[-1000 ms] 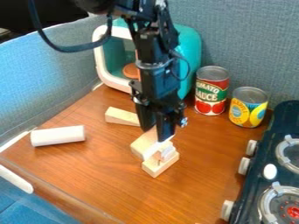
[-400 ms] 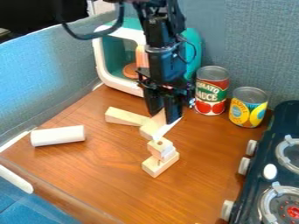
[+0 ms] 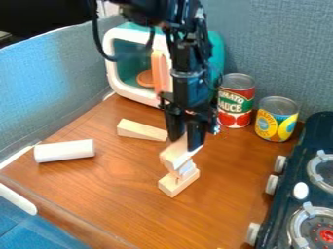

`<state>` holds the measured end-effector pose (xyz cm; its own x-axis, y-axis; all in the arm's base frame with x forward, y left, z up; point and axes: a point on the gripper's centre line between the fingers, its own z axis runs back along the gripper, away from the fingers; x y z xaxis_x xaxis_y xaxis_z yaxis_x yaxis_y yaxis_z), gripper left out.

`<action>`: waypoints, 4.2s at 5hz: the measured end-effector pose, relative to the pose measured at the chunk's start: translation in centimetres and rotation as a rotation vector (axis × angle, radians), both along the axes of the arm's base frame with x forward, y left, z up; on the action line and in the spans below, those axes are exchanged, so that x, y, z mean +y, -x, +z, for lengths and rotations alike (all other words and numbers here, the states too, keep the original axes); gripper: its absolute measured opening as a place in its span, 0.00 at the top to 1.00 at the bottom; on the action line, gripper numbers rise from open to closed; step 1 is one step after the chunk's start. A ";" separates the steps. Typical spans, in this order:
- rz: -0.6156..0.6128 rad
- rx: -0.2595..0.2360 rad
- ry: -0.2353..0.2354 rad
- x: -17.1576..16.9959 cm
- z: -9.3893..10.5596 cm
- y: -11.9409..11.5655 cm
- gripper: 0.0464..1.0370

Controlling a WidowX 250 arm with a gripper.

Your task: Put the rectangle block on top of the cube with a hole

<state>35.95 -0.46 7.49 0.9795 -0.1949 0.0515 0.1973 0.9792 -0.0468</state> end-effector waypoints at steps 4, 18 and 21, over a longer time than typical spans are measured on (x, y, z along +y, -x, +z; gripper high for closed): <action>0.021 0.035 0.002 0.9 -0.2 0.0 0.55; 0.109 -0.096 0.007 1.4 7.0 1.6 0.04; 0.121 -0.036 -0.096 2.5 6.1 1.7 0.04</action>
<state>34.23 2.06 13.58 0.9939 -0.0814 0.0741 0.0776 0.9956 0.0531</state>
